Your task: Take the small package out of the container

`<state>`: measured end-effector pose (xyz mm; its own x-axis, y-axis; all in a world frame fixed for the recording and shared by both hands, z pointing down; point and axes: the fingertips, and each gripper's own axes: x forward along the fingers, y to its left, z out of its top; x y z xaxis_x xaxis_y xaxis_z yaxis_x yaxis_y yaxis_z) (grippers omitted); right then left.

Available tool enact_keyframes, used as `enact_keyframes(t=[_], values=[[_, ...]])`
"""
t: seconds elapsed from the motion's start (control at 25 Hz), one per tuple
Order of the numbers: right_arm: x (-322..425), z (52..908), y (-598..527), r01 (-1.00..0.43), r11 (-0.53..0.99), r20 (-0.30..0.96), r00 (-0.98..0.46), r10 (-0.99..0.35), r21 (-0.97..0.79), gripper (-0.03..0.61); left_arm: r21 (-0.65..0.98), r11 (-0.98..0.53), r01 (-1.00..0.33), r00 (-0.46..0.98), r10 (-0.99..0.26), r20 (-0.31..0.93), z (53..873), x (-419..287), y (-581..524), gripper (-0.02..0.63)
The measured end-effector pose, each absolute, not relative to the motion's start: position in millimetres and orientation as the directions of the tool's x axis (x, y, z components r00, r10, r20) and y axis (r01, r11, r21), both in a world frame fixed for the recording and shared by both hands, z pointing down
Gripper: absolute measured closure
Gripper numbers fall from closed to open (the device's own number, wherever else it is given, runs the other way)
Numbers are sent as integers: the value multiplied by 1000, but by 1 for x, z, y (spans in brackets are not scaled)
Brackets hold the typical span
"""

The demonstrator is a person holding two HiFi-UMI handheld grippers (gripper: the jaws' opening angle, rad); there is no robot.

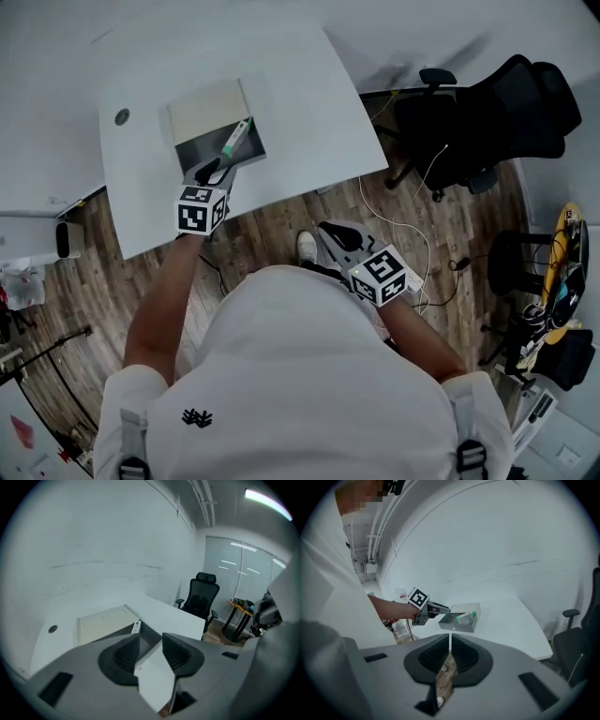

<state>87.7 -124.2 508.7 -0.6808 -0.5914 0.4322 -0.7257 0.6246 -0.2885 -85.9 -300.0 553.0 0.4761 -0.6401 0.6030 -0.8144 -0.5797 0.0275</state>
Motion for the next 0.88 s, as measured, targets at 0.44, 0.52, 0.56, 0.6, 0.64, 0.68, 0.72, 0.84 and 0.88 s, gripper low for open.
enact_keyframes(t=[0.44, 0.52, 0.56, 0.6, 0.64, 0.68, 0.72, 0.84, 0.88], values=[[155, 519, -162, -742, 589, 439, -667, -602, -320, 566, -82, -546, -834, 342, -627, 700, 600, -82, -367, 436], [165, 521, -166, -744, 585, 442, -665, -602, -322, 566, -87, -539, -838, 322, -616, 718, 609, -84, -373, 428], [169, 522, -168, -745, 583, 444, -664, -602, -324, 566, -93, -539, -837, 312, -610, 728, 613, -85, -376, 426], [173, 523, -170, -746, 581, 445, -663, -602, -326, 566, -99, -539, -836, 302, -604, 738, 617, -86, -378, 425], [177, 523, -172, -747, 579, 446, -663, -602, -328, 566, -104, -540, -835, 292, -596, 748, 621, -87, -379, 425], [180, 524, -174, -747, 578, 447, -663, -601, -330, 566, -108, -540, -835, 283, -589, 757, 625, -88, -380, 425], [183, 524, -175, -746, 577, 448, -664, -599, -333, 566, -111, -539, -835, 273, -582, 766, 629, -90, -381, 425], [192, 528, -179, -740, 579, 451, -670, -590, -342, 566, -125, -536, -835, 246, -567, 786, 637, -90, -383, 425], [194, 529, -180, -739, 579, 453, -671, -587, -345, 566, -128, -537, -834, 239, -561, 793, 640, -90, -383, 428]])
